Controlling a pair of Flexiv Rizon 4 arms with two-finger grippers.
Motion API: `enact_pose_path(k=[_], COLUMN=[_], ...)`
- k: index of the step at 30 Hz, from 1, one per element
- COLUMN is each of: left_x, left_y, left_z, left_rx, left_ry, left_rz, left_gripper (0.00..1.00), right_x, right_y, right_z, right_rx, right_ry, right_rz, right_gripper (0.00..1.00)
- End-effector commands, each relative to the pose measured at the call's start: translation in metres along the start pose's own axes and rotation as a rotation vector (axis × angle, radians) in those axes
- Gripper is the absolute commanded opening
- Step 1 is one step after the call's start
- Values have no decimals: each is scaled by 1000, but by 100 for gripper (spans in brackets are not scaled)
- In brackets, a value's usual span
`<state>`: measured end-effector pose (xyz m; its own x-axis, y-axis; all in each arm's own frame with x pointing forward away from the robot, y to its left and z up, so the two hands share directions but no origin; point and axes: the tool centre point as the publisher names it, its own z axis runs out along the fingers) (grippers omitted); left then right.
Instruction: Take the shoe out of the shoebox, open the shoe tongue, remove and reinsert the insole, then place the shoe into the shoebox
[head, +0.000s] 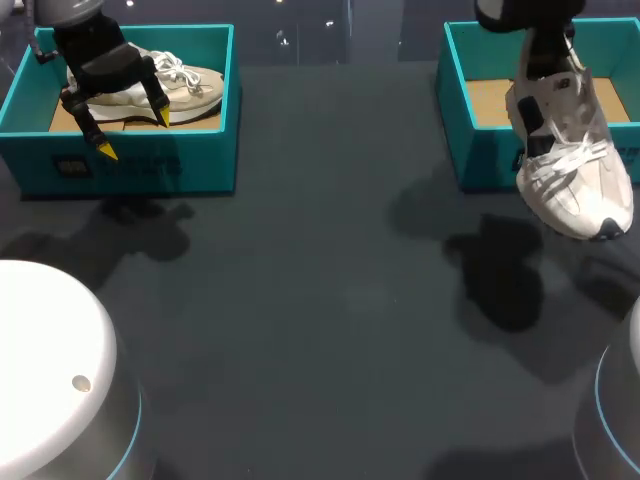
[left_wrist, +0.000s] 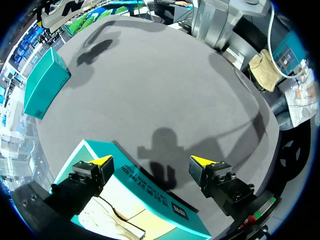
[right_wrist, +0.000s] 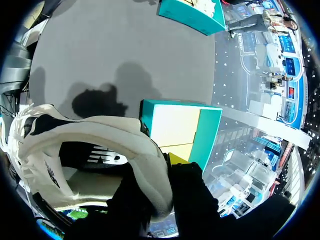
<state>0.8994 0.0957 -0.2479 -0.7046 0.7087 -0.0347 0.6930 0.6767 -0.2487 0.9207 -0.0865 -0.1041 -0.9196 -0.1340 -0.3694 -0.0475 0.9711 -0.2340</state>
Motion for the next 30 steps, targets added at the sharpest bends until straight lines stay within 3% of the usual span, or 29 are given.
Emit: enact_pose_path(k=[1, 8, 14, 30], left_x=[0, 0, 0, 0], left_y=[0, 0, 0, 0], left_z=[0, 0, 0, 0], left_rx=[-1, -1, -1, -1], left_ry=[2, 2, 2, 2], left_rz=[1, 1, 1, 1], left_gripper=[100, 100, 100, 100], right_x=[-33, -67, -81, -83], right_y=[-49, -110, -147, -148], right_z=[17, 39, 56, 62], right_rx=[-68, -67, -64, -79], right_ry=[24, 29, 44, 27], right_rz=[-20, -69, -66, -69], right_gripper=[0, 0, 0, 0])
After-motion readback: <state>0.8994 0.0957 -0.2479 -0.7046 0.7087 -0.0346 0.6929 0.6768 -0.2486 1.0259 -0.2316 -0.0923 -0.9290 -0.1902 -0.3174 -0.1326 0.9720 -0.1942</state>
